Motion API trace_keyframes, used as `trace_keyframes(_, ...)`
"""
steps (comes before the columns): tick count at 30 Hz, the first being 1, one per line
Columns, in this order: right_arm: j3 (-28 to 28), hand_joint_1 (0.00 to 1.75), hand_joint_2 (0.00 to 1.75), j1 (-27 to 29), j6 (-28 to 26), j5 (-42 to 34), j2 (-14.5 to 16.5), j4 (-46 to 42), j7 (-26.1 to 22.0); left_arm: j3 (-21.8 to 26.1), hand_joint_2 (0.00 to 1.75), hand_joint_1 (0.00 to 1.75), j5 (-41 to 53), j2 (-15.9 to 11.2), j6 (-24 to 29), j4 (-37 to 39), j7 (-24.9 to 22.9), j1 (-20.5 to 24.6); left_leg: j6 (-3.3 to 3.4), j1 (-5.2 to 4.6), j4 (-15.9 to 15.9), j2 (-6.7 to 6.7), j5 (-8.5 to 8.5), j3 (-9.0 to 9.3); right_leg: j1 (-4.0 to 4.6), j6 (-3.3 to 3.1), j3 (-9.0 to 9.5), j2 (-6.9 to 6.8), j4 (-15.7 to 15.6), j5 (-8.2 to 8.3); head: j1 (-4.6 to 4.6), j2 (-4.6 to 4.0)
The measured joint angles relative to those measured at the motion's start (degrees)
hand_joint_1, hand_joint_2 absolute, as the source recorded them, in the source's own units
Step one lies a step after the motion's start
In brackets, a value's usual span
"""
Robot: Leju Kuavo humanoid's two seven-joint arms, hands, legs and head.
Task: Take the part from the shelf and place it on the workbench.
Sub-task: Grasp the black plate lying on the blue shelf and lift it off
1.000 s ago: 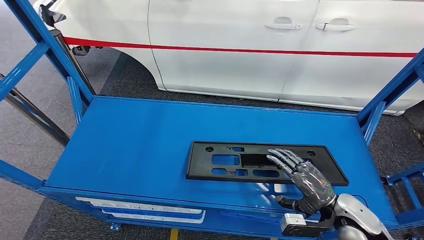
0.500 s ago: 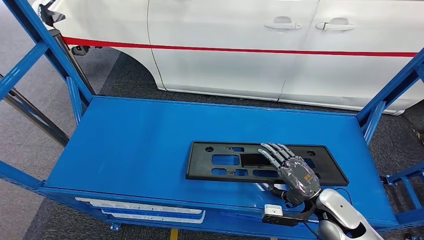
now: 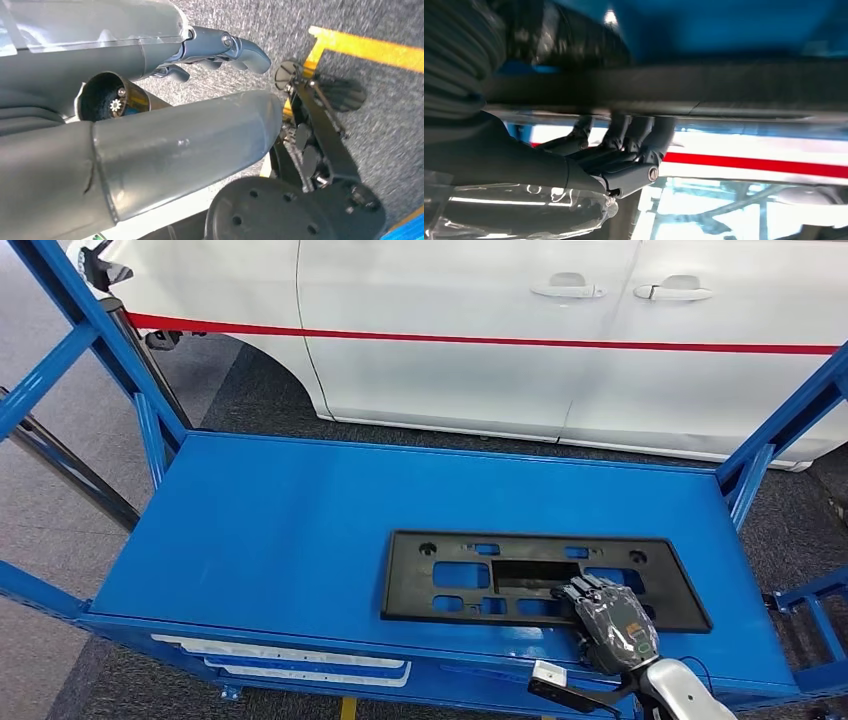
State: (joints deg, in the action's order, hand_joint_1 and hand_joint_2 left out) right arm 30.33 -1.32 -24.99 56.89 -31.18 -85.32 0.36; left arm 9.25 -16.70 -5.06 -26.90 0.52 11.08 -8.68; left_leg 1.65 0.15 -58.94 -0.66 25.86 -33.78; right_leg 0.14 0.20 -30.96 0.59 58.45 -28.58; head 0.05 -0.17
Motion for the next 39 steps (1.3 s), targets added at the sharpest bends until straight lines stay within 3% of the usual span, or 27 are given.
trace_keyframes(7,-2.9,1.75,1.75,4.9,0.0,-0.6,-2.1,-4.4,0.8,0.2,0.0,0.0,-0.7,-1.1,-0.3,0.0,-0.1,0.1,-0.07,0.0,0.0,0.09,0.06,0.04,0.0,-0.02,-0.01,0.11,0.0,-0.02,0.0,0.0)
trace_keyframes(17,-3.9,1.75,1.75,6.5,0.0,-1.3,-2.9,-5.7,0.7,0.2,0.0,0.0,-0.6,-1.4,-0.2,0.0,0.0,0.1,-0.07,0.0,0.0,0.09,0.06,0.04,-0.01,-0.02,0.0,0.11,0.0,-0.01,0.01,0.0)
trace_keyframes(20,-5.2,1.75,1.75,6.6,1.1,-3.7,-3.7,-5.7,-2.0,-0.2,0.0,0.0,1.4,-0.5,0.9,0.0,1.1,0.1,-0.07,-0.02,0.0,0.08,0.06,-0.01,-0.02,-0.02,0.02,0.12,0.0,-0.01,0.01,0.0)
trace_keyframes(22,-6.3,1.75,1.75,4.0,3.2,-6.0,-4.0,-3.7,-7.3,-1.7,0.0,0.0,4.7,0.8,2.7,0.0,1.8,0.6,-0.07,-0.03,0.0,0.22,0.05,-0.12,-0.02,0.02,-0.01,0.31,0.0,0.06,-0.01,0.0)
trace_keyframes(24,-6.3,1.75,1.75,-2.1,5.6,-7.5,-3.3,1.0,-14.4,-4.2,0.0,0.0,9.1,2.4,5.1,0.0,0.8,2.4,-0.03,-0.05,0.0,0.47,-0.01,-0.26,-0.04,0.08,-0.11,0.6,0.1,0.23,-0.01,0.0)
trace_keyframes(27,-4.2,1.75,1.75,-14.2,8.4,-8.3,0.9,10.6,-21.9,-8.1,0.0,0.0,14.0,5.2,7.8,0.0,-2.5,6.7,0.05,-0.06,0.0,0.61,-0.4,-0.33,-0.06,0.15,-0.45,0.68,0.1,0.58,0.01,0.0)
trace_keyframes(30,-1.5,1.75,1.75,-20.7,8.9,-8.4,4.4,14.9,-20.2,-9.7,0.0,0.0,15.1,7.2,8.3,-0.1,-2.9,9.6,0.09,-0.05,0.0,0.21,-0.72,-0.42,-0.09,0.18,-0.51,0.15,0.1,0.69,0.02,0.0)
trace_keyframes(34,0.1,1.75,1.75,-21.6,7.7,-9.3,5.1,14.7,-16.9,-9.9,0.0,0.0,15.4,7.7,7.8,-0.1,-0.8,8.9,0.07,-0.03,0.0,-0.13,-0.77,-0.49,-0.09,0.16,-0.42,-0.14,0.1,0.67,0.0,0.0)
trace_keyframes(39,-0.4,1.75,1.75,-19.2,4.4,-15.2,4.9,7.6,-21.5,-9.9,0.0,0.0,16.0,6.8,6.2,-0.1,1.9,6.3,-0.02,-0.03,0.0,0.01,-0.66,-0.72,-0.09,0.09,-0.79,0.08,0.2,0.59,-0.01,0.0)
